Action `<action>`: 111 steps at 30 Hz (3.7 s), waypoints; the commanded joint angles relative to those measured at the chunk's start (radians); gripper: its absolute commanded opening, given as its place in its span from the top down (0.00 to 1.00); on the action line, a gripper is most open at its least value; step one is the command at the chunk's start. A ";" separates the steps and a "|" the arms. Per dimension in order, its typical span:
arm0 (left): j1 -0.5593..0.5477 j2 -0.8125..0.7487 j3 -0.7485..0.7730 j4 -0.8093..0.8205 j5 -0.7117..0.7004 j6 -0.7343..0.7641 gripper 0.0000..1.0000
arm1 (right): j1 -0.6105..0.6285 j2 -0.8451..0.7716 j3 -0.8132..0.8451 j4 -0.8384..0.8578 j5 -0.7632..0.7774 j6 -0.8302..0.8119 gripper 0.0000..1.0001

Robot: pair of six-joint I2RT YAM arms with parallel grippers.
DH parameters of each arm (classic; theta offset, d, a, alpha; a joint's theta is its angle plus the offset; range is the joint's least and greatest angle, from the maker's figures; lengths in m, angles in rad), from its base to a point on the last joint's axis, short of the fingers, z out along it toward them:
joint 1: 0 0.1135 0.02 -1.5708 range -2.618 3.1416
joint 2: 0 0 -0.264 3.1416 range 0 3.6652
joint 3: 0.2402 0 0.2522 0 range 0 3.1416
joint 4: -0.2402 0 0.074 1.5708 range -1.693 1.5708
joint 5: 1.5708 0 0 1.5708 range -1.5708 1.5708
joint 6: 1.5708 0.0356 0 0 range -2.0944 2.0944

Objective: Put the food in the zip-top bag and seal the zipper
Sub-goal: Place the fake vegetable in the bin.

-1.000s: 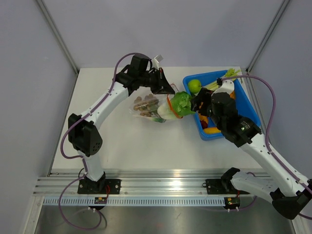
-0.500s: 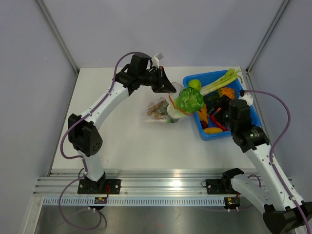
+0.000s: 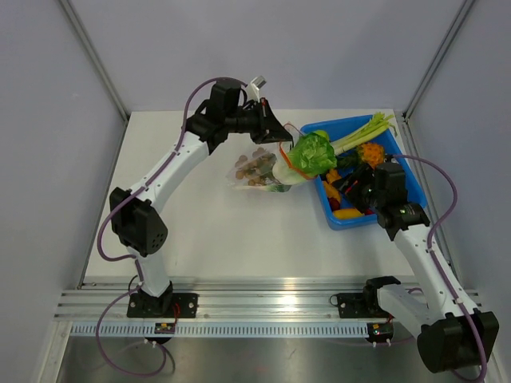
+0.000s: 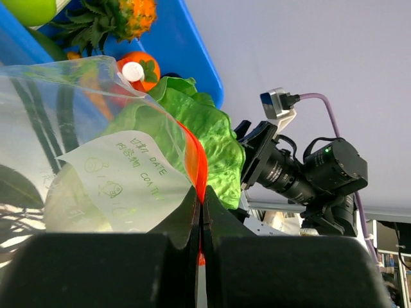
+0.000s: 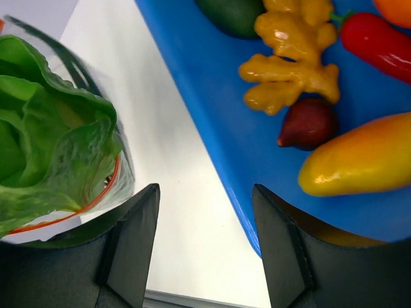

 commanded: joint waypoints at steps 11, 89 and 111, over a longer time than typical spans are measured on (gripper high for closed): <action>-0.053 0.006 0.094 0.162 0.083 -0.089 1.00 | -0.002 0.144 0.070 0.302 -0.170 0.033 0.33; -0.097 0.201 -0.003 0.369 0.129 -0.172 1.00 | -0.104 0.317 0.146 0.388 -0.165 -0.088 0.03; -0.097 0.235 0.044 0.362 0.129 -0.181 1.00 | -0.081 0.383 0.086 0.529 -0.486 -0.014 1.00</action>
